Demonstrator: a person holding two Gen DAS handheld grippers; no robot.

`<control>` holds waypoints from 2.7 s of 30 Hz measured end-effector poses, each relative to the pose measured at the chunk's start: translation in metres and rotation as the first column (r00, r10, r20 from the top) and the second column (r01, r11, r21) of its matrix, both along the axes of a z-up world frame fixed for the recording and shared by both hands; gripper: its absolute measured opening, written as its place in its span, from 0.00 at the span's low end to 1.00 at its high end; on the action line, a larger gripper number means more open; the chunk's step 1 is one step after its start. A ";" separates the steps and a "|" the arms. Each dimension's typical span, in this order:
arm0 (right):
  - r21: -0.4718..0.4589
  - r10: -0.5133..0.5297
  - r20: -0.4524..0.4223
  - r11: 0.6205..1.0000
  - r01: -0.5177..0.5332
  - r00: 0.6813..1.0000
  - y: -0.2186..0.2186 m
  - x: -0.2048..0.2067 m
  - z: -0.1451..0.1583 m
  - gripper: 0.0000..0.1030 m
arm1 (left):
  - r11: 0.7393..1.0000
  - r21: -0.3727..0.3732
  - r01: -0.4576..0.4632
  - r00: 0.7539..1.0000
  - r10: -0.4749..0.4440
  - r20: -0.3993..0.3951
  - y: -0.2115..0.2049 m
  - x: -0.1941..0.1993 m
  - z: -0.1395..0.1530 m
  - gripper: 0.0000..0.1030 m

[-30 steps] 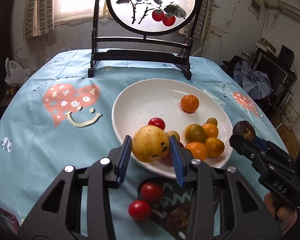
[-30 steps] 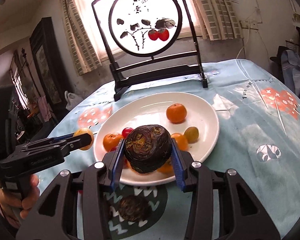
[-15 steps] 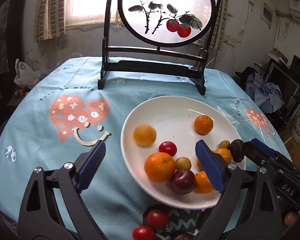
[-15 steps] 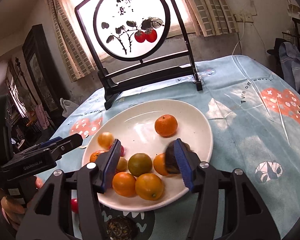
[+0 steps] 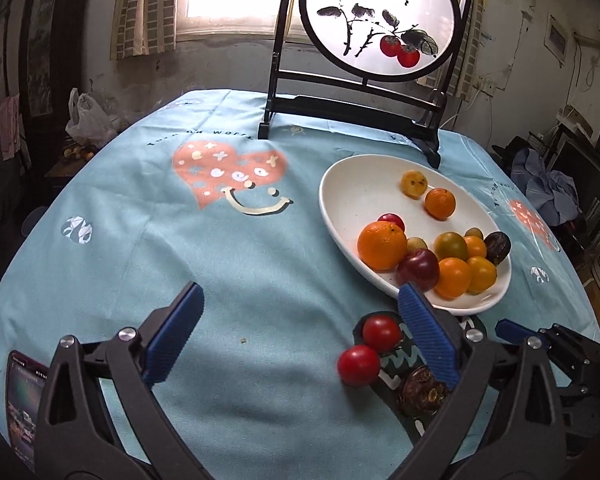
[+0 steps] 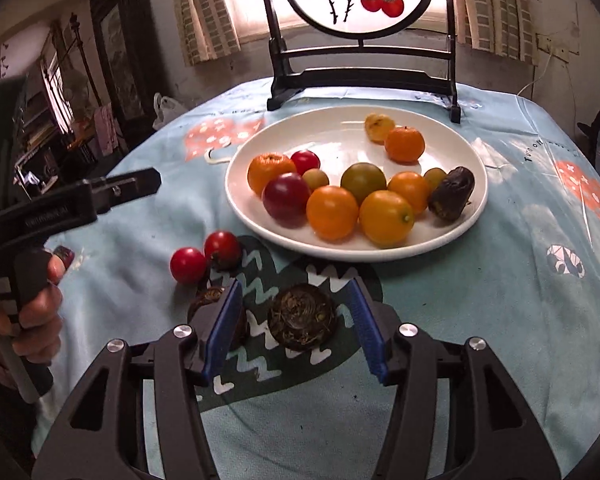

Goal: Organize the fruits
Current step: 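Grasp a dark brown fruit with the right tool while the left tool grasps another brown fruit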

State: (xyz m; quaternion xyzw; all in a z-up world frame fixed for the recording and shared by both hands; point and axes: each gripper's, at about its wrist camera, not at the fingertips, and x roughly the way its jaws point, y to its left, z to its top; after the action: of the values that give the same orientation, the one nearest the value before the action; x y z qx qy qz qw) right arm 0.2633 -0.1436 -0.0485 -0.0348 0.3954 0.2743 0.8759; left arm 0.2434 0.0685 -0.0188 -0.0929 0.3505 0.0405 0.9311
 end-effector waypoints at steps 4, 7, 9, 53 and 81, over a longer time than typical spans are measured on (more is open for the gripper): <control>-0.044 0.005 -0.025 0.999 -0.006 1.000 0.004 0.004 -0.011 0.54 | 1.000 0.005 -0.014 1.000 0.014 0.004 0.002 -0.004 0.001 0.96; -0.052 -0.001 -0.040 0.999 -0.001 0.999 0.002 0.007 -0.015 0.54 | 1.000 -0.007 -0.011 1.000 0.011 -0.001 0.002 -0.004 0.001 0.96; -0.052 0.000 -0.054 0.999 -0.002 0.999 0.002 0.009 -0.018 0.54 | 1.000 -0.004 -0.009 1.000 0.009 -0.003 0.001 -0.004 0.002 0.96; 0.178 -0.189 -0.092 0.963 0.203 0.978 -0.059 0.028 0.004 0.42 | 0.909 0.165 0.383 0.924 -0.373 -0.090 -0.105 -0.035 -0.022 0.86; 0.164 -0.183 -0.098 0.966 0.197 0.978 -0.057 0.026 0.004 0.42 | 0.902 0.112 0.417 0.893 -0.383 -0.237 -0.107 -0.014 -0.059 0.43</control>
State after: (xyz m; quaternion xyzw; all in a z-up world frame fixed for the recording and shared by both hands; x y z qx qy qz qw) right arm 0.2896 -0.2004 -0.0440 0.0909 0.4072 0.2234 0.8809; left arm 0.2294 -0.0381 -0.0774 0.0609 0.4536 -0.1149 0.8816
